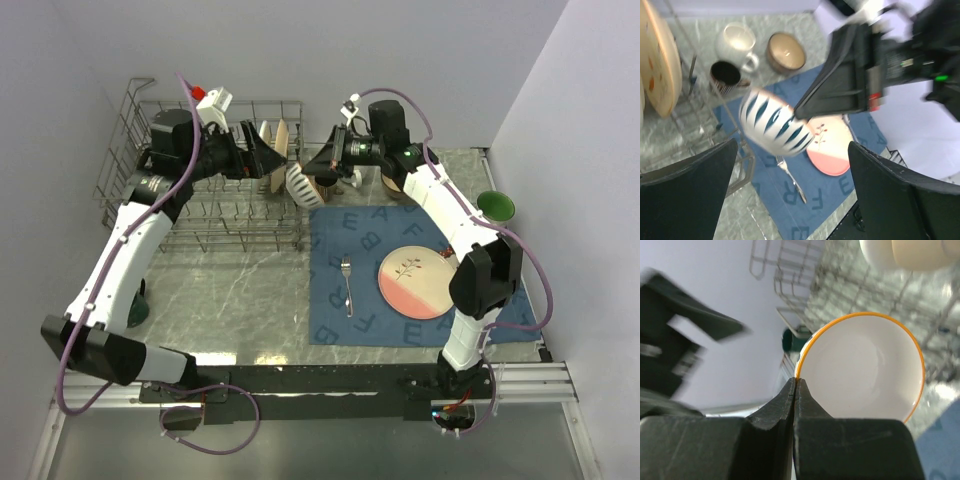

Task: Load the mixed dishes into the dish rack
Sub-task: Grab a bowl with the left arm

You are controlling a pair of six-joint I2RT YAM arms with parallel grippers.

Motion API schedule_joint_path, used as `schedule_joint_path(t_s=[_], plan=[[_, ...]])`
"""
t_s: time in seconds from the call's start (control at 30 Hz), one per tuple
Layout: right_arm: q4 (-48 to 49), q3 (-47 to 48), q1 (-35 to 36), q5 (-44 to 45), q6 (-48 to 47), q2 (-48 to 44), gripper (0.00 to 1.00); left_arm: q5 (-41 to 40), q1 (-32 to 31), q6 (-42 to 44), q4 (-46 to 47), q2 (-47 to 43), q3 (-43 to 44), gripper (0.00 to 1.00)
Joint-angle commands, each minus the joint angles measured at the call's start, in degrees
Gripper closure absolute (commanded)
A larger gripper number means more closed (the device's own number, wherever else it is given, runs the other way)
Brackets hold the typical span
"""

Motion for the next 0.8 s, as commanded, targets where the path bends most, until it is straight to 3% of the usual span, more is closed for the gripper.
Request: schedule_joint_path(t_s=[0.0,0.27,0.37,0.6,0.77], plan=[[0.66,-3.95,0.07,-5.71,-2.06,-7.43,1.00,3.51,0.54,2.11,-0.54,-2.94,1.98,0.01],[-0.83,-13.18,0.69,-9.32,-4.69,-15.94,1.00,6.58,2.82,-3.25,4.55,-5.32,-4.87,0.01],[1.09,-21.25,2.18,-9.06,-6.28,-18.59,1.00,5.53,2.83,-2.73,5.26,-7.25,-9.26,0.01],[0.92,-26.37,8.68,-5.28,-10.59,-19.12,1.00,4.39,2.83,-3.95,1.74,-15.24,-18.23,0.01],[8.30,-33.74,10.79,-4.41,-8.57,-19.83,1.00,2.37,2.82,-7.38,-3.34,-20.34,-25.44,0.01]])
